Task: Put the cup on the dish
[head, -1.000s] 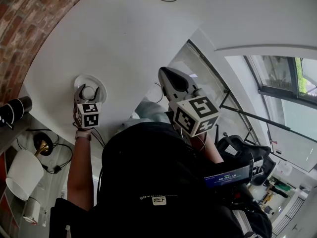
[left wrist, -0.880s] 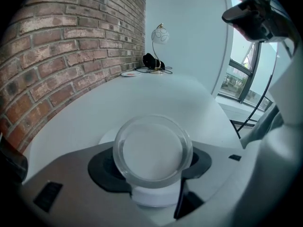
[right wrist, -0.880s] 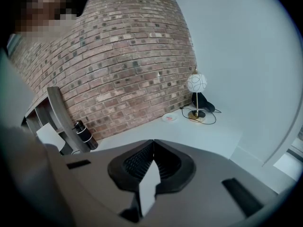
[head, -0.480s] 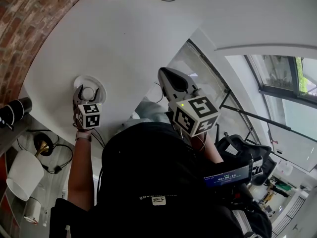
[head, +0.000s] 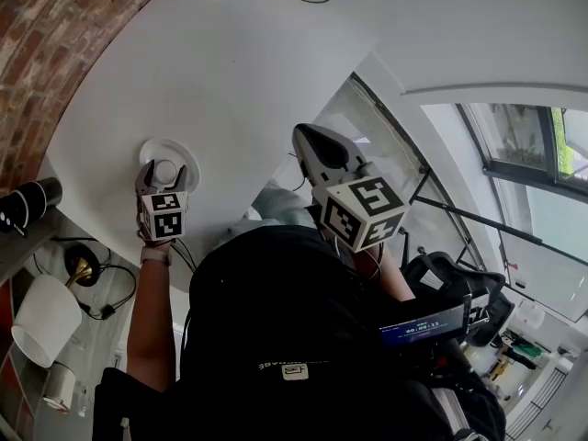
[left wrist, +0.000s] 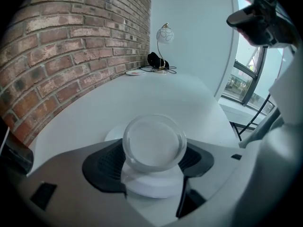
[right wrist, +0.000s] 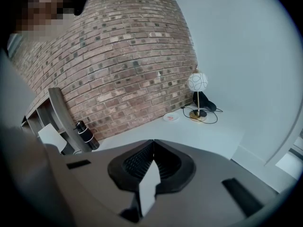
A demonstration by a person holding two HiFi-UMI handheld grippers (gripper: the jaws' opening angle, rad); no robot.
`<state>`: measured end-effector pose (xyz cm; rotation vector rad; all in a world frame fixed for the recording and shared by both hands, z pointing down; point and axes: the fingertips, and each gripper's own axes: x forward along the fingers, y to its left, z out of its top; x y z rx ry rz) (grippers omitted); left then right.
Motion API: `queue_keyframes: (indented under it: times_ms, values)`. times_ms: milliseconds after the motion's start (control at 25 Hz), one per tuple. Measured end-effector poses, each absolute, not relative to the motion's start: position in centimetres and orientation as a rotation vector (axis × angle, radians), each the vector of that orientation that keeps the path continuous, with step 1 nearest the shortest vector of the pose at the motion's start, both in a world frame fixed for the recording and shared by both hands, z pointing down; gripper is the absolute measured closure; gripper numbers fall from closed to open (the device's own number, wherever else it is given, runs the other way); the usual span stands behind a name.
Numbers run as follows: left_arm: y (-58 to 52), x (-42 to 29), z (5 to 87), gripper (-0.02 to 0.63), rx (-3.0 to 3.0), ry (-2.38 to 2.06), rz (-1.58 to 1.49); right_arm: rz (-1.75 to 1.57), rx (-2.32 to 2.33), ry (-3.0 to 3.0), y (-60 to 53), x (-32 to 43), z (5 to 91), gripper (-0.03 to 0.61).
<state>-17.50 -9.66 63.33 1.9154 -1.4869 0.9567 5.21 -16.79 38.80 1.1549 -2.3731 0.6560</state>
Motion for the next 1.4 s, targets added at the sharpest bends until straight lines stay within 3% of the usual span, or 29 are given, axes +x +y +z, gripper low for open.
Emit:
queue_keyframes:
  times_ms: [800,1400]
  values:
    - [-5.2,-18.1,59.9,0.314,1.778,-1.630,0.966,0.650,0.979,-2.501,-18.0,2.7,38.3,0.574]
    - [-3.5,-19.2,50.6,0.318,1.602,-1.919,0.605,0.620,0.658,-2.631,-17.7,-1.3,37.5,0.574]
